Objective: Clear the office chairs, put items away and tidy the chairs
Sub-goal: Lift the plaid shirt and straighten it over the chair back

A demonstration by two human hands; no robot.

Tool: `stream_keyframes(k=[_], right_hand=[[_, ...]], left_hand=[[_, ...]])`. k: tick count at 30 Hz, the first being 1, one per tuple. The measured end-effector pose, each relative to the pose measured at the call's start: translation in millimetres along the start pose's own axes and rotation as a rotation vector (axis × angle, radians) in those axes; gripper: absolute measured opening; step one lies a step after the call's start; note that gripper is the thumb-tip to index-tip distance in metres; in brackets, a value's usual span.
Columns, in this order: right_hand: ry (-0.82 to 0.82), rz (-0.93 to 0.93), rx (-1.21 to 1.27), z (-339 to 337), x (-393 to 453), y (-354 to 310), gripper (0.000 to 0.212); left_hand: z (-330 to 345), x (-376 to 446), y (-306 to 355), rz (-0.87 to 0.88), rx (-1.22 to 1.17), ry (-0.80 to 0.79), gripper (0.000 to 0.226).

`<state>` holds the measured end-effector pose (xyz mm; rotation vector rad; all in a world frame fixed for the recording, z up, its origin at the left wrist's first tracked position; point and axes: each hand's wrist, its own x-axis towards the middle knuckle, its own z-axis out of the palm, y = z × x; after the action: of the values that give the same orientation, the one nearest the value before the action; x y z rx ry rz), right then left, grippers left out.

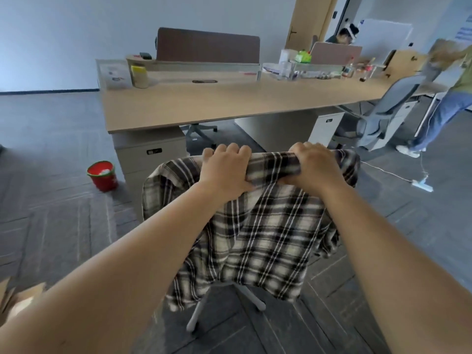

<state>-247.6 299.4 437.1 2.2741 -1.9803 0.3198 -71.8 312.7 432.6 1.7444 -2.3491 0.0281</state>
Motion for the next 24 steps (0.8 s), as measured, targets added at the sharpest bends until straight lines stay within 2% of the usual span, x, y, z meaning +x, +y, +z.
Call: stream_keyframes(k=[3, 7, 24], right_hand=[[0.023, -0.044, -0.007, 1.1, 0.9, -9.7, 0.057], [0.086, -0.030, 0.055, 4.2, 0.4, -22.8, 0.054], [0.125, 0.066, -0.032, 11.5, 11.4, -39.9, 0.055]], left_hand=[[8.6, -0.5, -17.5, 0.000, 0.068, 0.090, 0.057], [10.3, 4.7, -33.1, 0.009, 0.035, 0.121, 0.058], [13.2, 40.7, -69.1, 0.120, -0.026, 0.119, 0.065]])
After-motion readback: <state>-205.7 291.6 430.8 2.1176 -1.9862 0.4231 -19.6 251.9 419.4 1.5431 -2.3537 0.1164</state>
